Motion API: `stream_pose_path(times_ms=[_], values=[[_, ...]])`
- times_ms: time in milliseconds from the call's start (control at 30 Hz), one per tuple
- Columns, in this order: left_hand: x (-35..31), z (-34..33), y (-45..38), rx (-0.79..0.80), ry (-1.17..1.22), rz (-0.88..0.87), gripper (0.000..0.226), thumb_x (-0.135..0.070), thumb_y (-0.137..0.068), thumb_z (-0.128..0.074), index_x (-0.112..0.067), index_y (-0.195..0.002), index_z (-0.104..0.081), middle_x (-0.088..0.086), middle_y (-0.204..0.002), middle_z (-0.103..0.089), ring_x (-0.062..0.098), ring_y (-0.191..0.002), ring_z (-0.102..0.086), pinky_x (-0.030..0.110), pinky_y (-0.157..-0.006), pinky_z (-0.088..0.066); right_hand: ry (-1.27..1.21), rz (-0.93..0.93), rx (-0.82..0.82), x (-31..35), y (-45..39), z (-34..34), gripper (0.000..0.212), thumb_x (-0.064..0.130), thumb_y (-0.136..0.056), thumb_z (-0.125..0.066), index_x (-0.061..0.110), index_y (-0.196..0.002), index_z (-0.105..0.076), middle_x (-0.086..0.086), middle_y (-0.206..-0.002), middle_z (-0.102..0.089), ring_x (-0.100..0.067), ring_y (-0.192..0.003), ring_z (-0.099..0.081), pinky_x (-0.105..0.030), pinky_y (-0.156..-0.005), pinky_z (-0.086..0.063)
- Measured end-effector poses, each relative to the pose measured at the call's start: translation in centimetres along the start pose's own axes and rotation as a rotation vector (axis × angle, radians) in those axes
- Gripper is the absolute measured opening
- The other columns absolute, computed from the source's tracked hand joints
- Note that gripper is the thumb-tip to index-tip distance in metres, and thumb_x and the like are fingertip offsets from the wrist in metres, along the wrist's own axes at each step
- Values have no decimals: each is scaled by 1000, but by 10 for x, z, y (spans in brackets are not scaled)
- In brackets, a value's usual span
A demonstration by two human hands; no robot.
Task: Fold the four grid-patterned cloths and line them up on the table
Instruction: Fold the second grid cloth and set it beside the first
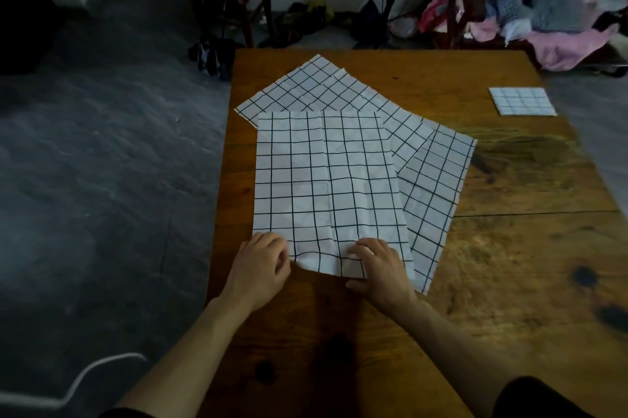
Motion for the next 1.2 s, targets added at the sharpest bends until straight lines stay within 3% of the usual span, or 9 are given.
stream_pose_path(times_ms=[167, 300, 367, 500, 567, 667, 967, 1100, 1200], values=[[-5, 30, 9, -96, 215, 3, 17, -25, -93, -56, -34, -83, -46, -15, -93, -57, 6, -92, -54, 34, -81, -50, 55, -64, -134, 6, 9, 20, 57, 26, -71, -83, 25, -122, -57, 3, -125, -55, -19, -117, -50, -35, -99, -42], [-9, 51, 25, -157, 226, -52, 13, -25, -94, -58, -32, -88, -50, -16, -94, -57, 3, -91, -54, 34, -80, -50, 55, -45, -264, 15, 21, 45, 17, 16, -85, -67, 23, -100, -66, 4, -101, -63, -17, -96, -56, -34, -87, -47], [-12, 58, 34, -177, 162, -86, 12, -31, -90, -63, -30, -96, -54, -17, -97, -56, 0, -90, -50, 30, -81, -48, 33, -53, -288, 20, 29, 55, 10, 18, -89, -63, 23, -98, -67, 5, -97, -64, -14, -91, -57, -37, -86, -49], [-22, 47, 48, -139, -117, -204, 55, -54, -72, -73, -26, -117, -57, -11, -115, -58, 8, -108, -52, 30, -91, -43, 16, -83, -317, 25, 50, 68, 9, 19, -89, -64, 21, -97, -68, 6, -96, -66, -14, -86, -59, -36, -85, -49], [-27, 45, 53, -180, -140, -208, 37, -37, -74, -77, -24, -105, -61, -8, -109, -62, 13, -102, -57, 29, -85, -43, 17, -83, -333, 26, 62, 73, 8, 19, -89, -65, 21, -96, -68, 6, -94, -66, -14, -83, -59, -35, -83, -50], [-38, 56, 65, -275, -91, -198, 19, -16, -77, -74, -23, -89, -62, -9, -91, -62, 5, -83, -49, 24, -73, -37, 25, -59, -346, 25, 82, 78, 8, 18, -87, -67, 22, -94, -68, 8, -91, -64, -10, -80, -58, -33, -77, -51], [-60, 60, 119, -236, -106, -190, 17, -17, -82, -72, -29, -89, -61, -17, -89, -57, 3, -86, -52, 28, -79, -45, 59, 6, -348, -14, 133, 77, 8, 17, -89, -66, 25, -87, -65, 8, -88, -61, -6, -79, -52, -28, -74, -51], [-74, 55, 158, -229, -153, -129, 15, -21, -84, -71, -31, -88, -60, -19, -89, -55, 0, -83, -50, 18, -77, -37, 24, 79, -328, -24, 164, 73, 6, 24, -93, -59, 24, -90, -64, 9, -91, -59, -6, -82, -53, -30, -79, -51], [-84, 46, 187, -222, -203, -56, 14, -22, -85, -70, -31, -89, -60, -18, -89, -56, 1, -82, -50, 19, -75, -35, -10, 135, -308, -30, 186, 69, 7, 25, -94, -57, 26, -91, -64, 11, -92, -58, -4, -83, -52, -28, -80, -48]])
Point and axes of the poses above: each hand's wrist, its own y-axis away from the middle knuckle, its own z-axis out of the back of the hand, x = y × z, the point moved 9 cm from there along -y, towards the middle knuckle
